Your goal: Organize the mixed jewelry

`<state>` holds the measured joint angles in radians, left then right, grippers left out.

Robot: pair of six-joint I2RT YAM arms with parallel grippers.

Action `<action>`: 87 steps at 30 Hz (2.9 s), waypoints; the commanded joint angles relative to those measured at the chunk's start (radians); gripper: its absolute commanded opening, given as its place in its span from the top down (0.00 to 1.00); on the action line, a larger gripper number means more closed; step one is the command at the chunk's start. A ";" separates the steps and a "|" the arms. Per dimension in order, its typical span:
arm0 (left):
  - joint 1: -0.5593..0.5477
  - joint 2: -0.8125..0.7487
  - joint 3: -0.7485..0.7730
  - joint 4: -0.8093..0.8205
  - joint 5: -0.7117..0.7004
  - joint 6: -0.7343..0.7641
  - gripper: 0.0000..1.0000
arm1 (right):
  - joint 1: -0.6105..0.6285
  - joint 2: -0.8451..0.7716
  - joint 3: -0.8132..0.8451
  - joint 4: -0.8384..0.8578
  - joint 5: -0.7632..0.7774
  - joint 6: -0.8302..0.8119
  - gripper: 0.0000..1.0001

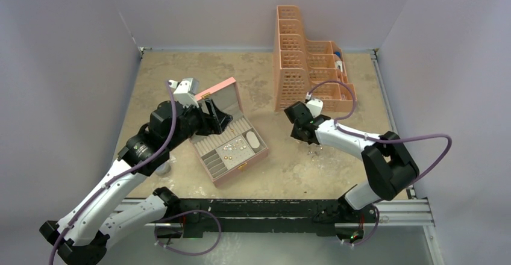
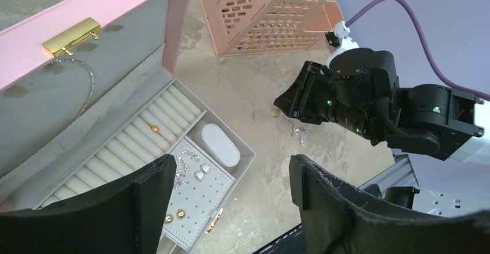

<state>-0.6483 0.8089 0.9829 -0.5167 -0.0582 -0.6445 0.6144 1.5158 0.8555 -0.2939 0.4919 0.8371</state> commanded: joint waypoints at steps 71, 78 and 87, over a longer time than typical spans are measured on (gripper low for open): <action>-0.050 0.575 0.043 0.572 0.409 -0.327 0.50 | -0.018 -0.502 -0.197 0.507 -0.622 -0.055 0.97; -0.050 0.567 0.030 0.563 0.380 -0.316 0.72 | -0.018 -0.512 -0.199 0.512 -0.622 -0.048 0.97; -0.050 0.590 0.039 0.583 0.426 -0.308 0.75 | -0.017 -0.500 -0.194 0.527 -0.633 -0.049 0.97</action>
<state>-0.6960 1.3922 0.9798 0.0010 0.3374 -0.9764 0.5945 1.0252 0.6575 0.1726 -0.1097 0.7918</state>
